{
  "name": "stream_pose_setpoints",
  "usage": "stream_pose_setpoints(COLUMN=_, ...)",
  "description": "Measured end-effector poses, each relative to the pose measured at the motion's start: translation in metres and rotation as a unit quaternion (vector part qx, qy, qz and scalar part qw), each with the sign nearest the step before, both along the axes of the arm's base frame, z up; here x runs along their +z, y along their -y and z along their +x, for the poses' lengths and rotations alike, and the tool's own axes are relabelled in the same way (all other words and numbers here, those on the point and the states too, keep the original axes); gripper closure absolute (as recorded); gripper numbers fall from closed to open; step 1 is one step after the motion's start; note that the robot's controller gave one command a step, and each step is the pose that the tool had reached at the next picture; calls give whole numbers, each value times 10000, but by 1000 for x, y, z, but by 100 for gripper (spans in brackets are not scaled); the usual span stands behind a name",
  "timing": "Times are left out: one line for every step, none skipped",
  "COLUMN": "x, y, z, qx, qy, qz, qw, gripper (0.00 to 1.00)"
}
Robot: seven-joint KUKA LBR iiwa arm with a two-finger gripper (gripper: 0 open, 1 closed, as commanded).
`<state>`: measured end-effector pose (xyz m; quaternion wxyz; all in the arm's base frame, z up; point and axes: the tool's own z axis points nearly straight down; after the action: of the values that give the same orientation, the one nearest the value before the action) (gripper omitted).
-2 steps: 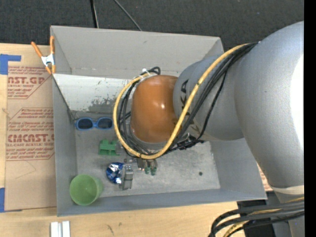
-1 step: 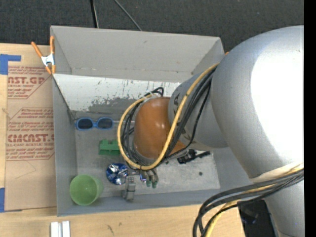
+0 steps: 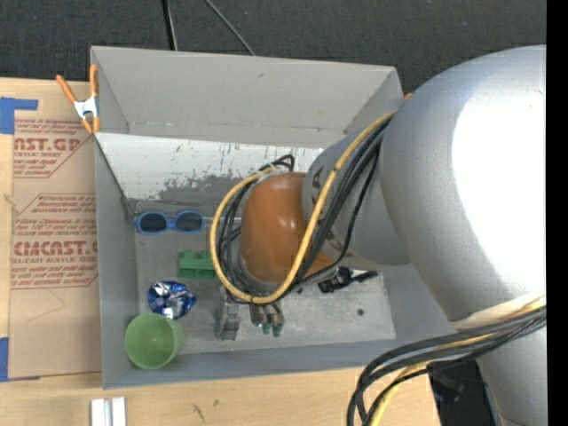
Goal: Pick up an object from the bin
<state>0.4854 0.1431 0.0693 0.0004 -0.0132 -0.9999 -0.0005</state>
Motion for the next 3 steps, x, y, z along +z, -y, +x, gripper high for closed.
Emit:
stream_pose_setpoints(x=0, y=0, z=1, qx=-2, qy=15, qz=4, qw=10000, gripper=0)
stream_pose_setpoints(x=14, y=-62, z=28, qx=-764, qy=6, qz=5, qw=9971, gripper=0)
stream_pose_setpoints(x=15, y=-61, z=28, qx=-773, qy=5, qz=-1, qw=9970, gripper=100)
